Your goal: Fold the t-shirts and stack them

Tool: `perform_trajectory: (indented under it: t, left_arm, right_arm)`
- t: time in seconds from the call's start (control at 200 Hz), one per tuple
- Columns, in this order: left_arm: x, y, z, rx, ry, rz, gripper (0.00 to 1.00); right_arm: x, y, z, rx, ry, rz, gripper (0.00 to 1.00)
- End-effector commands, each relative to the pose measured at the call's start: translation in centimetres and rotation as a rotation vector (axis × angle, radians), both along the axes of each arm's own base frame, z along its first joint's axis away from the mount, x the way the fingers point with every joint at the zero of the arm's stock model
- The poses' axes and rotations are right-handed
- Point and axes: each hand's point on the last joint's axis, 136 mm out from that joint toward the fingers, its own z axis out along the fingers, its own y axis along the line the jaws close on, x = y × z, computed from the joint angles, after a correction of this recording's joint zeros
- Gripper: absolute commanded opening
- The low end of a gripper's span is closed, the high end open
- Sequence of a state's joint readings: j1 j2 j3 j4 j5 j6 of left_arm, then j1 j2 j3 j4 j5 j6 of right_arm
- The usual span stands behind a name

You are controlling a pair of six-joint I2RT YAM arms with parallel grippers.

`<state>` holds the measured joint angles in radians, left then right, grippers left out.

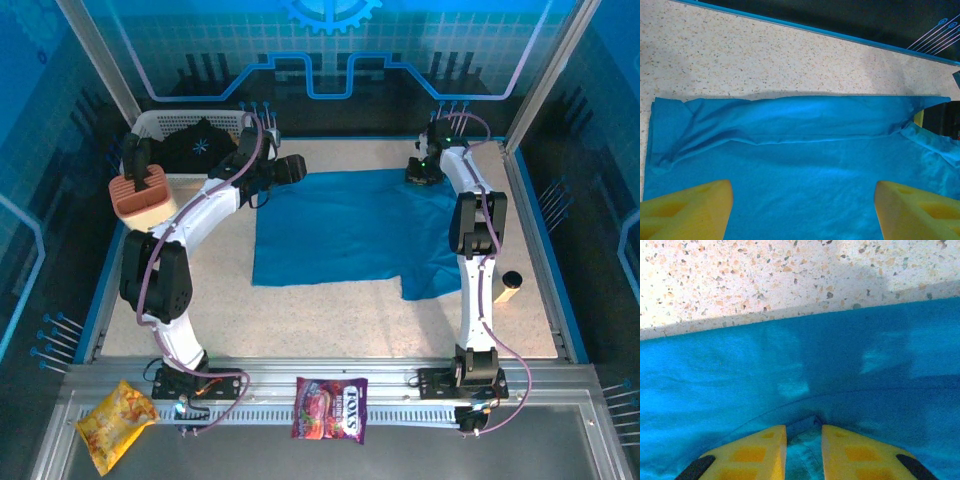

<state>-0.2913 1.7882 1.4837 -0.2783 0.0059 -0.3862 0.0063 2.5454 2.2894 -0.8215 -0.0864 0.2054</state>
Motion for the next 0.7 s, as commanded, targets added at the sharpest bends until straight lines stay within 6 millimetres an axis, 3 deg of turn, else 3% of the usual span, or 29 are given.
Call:
perform_trajectory:
  t: [0.0,0.696]
  left_arm:
    - [-0.17,-0.51,0.78,-0.018,-0.022,-0.02,0.76]
    - [-0.35,-0.31,0.86,-0.013,-0.024,-0.016,0.76]
  right_arm:
    - [-0.22,0.91,0.29,0.019,0.008,0.01,0.24]
    - [-0.32,1.08,-0.38,0.03,0.023,0.003,0.2]
